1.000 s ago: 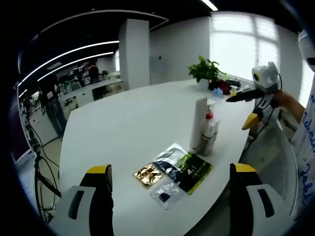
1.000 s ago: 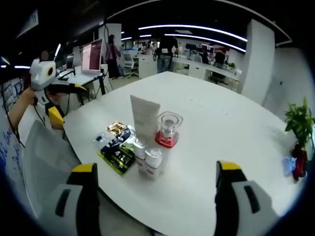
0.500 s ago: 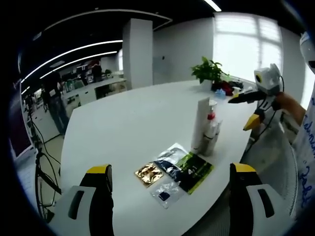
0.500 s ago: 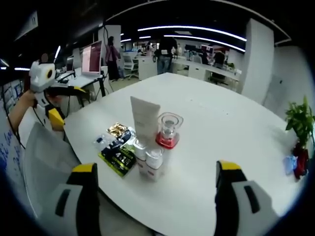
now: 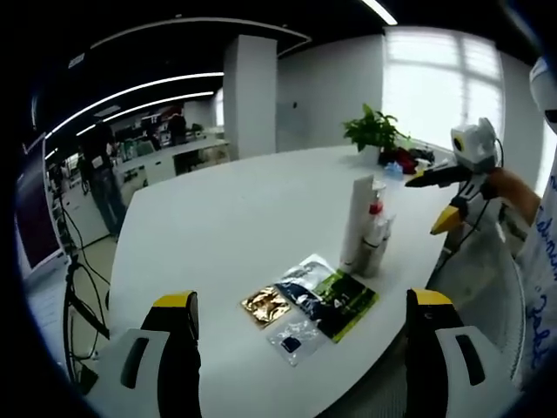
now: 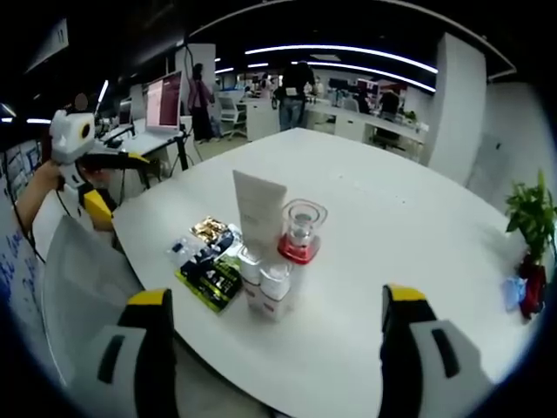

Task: Arrange the skincare products in the storage area until every visible bottle or jar stands upright without overlapping.

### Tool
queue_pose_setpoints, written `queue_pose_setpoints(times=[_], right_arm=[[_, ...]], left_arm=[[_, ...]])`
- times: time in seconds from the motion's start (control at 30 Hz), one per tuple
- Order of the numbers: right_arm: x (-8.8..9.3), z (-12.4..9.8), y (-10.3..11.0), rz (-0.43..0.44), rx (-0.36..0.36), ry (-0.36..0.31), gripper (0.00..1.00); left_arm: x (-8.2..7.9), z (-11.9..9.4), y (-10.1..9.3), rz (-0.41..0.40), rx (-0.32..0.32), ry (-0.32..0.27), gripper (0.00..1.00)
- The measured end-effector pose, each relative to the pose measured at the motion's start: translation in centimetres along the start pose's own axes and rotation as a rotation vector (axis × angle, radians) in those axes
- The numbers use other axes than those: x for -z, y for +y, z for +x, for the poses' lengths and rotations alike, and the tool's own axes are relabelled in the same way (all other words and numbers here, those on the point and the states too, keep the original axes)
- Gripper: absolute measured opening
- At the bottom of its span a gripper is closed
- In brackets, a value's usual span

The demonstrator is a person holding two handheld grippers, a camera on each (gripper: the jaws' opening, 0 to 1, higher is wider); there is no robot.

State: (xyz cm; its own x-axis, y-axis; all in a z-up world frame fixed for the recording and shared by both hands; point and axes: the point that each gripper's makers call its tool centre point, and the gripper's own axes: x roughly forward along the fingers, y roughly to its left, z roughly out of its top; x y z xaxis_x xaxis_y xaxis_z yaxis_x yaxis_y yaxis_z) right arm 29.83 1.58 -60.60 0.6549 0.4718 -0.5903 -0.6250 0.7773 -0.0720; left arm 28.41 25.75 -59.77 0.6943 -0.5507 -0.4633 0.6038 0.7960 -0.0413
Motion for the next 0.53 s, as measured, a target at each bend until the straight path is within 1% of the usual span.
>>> queue_pose_setpoints(times=[0.17, 0.53], right_arm=[[0.17, 0.04, 0.08, -0.001, -0.001, 0.007, 1.00], [0.04, -0.02, 0.14, -0.010, -0.004, 0.006, 1.00]], left_arm=[[0.25, -0.06, 0.03, -0.007, -0.001, 0.006, 0.97], [0.04, 0.19, -0.36, 0.003, 0.015, 0.008, 0.97]])
